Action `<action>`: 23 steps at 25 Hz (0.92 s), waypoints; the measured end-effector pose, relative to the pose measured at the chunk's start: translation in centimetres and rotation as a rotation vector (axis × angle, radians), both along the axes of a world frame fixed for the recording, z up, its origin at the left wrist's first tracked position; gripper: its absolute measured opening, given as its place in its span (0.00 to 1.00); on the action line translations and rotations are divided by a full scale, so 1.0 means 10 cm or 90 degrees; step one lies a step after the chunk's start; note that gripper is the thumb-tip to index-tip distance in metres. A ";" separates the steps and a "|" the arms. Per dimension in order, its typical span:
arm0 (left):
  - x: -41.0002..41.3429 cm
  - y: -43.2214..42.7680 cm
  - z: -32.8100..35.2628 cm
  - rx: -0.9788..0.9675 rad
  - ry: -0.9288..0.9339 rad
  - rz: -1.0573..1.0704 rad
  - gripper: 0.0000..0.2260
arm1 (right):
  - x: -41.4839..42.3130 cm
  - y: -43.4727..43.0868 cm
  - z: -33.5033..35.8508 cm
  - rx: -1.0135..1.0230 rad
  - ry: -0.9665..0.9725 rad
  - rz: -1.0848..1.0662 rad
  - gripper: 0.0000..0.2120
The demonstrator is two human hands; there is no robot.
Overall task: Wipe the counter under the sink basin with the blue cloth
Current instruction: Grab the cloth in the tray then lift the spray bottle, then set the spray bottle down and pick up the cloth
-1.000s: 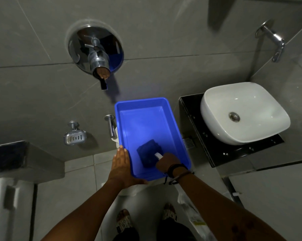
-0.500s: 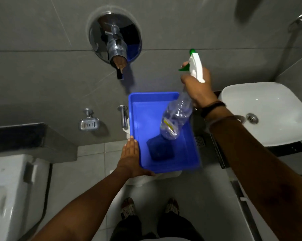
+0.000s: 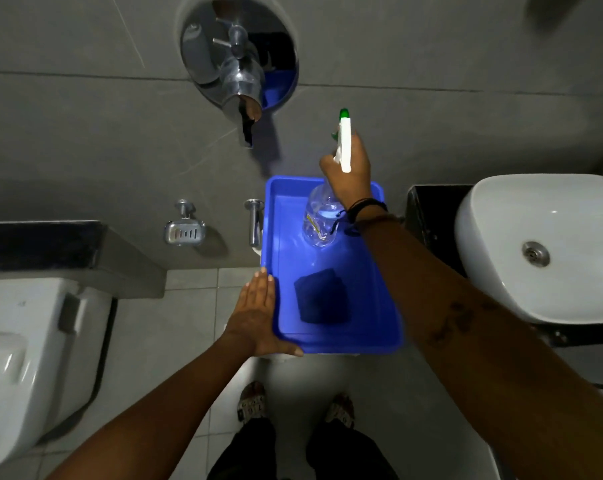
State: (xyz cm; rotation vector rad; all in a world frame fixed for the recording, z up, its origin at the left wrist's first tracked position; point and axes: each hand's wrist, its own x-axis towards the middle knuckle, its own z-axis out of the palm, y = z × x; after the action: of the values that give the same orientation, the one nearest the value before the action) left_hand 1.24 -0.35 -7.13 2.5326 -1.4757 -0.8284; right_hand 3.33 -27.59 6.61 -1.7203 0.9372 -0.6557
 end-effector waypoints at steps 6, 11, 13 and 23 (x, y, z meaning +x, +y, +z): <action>-0.33 -0.57 0.16 -0.261 0.177 0.356 0.28 | -0.97 0.38 -0.88 0.004 0.403 0.073 0.37; -0.39 -0.93 -0.07 -0.101 0.544 0.750 0.14 | -1.43 0.73 -1.46 0.279 0.501 0.041 0.24; -0.37 -0.96 -0.07 -0.080 0.616 0.813 0.12 | -1.44 0.68 -1.44 0.352 0.502 0.070 0.24; -0.52 -1.21 0.47 -0.138 1.024 0.511 0.14 | -2.15 0.33 -0.61 0.403 0.267 0.046 0.12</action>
State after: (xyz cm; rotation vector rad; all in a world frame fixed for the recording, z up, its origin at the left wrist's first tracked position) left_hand -3.99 -12.44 -2.44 1.1571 -0.0035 -1.6301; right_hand -18.15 -24.24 0.56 -1.3189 1.2042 0.0729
